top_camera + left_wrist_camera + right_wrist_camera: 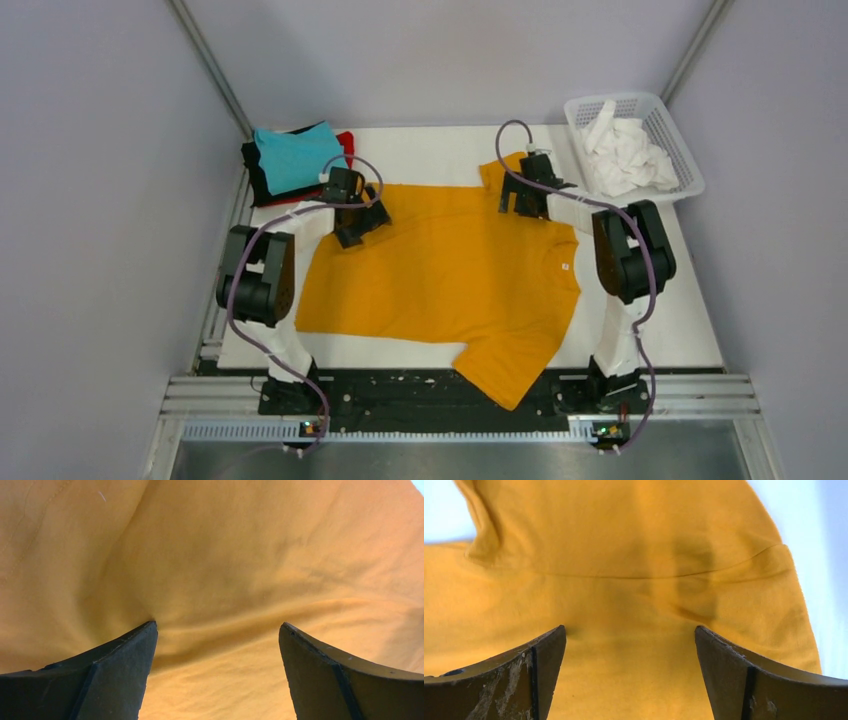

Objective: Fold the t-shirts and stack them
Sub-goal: Flatten out the tshirt

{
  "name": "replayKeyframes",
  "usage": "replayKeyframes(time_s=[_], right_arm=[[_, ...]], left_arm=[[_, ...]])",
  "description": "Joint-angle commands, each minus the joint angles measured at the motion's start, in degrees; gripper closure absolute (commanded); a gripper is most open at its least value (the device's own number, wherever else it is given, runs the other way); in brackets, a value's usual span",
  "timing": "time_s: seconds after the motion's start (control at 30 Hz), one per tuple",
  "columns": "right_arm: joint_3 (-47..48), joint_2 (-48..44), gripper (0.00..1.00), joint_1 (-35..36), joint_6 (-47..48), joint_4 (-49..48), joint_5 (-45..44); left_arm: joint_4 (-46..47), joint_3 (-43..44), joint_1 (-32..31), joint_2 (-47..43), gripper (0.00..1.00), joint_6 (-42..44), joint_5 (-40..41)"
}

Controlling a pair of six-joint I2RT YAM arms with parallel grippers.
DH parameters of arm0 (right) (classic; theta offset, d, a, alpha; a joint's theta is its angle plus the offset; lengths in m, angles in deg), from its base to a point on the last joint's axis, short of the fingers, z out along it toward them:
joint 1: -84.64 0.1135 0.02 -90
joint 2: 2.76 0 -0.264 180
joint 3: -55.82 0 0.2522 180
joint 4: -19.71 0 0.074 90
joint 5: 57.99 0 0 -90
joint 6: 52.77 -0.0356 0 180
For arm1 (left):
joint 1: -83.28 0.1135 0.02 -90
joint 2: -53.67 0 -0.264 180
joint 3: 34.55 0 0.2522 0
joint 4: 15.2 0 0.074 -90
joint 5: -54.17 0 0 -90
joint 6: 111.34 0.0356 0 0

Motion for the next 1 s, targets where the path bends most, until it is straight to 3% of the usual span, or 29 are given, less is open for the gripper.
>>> replayKeyframes(time_s=[0.0, 0.3, 0.6, 0.8, 0.97], right_arm=[[3.6, 5.8, 0.01, -4.2, -1.3, 5.0, -1.1], [14.9, 11.8, 0.01, -10.1, -2.6, 8.0, 3.3], [26.4, 16.2, 0.01, -11.2, 0.4, 11.4, 3.5], [25.9, 6.8, 0.01, -8.7, 5.2, 11.3, 3.2], [10.8, -9.2, 0.01, -5.0, 4.1, 8.3, 0.6]], left_arm=[[2.5, 3.9, -0.3, 3.2, 0.04, -1.3, -1.9], [2.9, 13.2, -0.4, 11.7, 0.04, -2.3, -5.4], [0.0, 23.5, -0.5, 19.1, 0.04, -2.3, -6.0], [-1.7, 22.0, -1.3, 10.6, 0.04, 0.0, -3.3], [-2.6, 11.9, -3.2, -2.7, 0.04, 1.1, 1.8]])
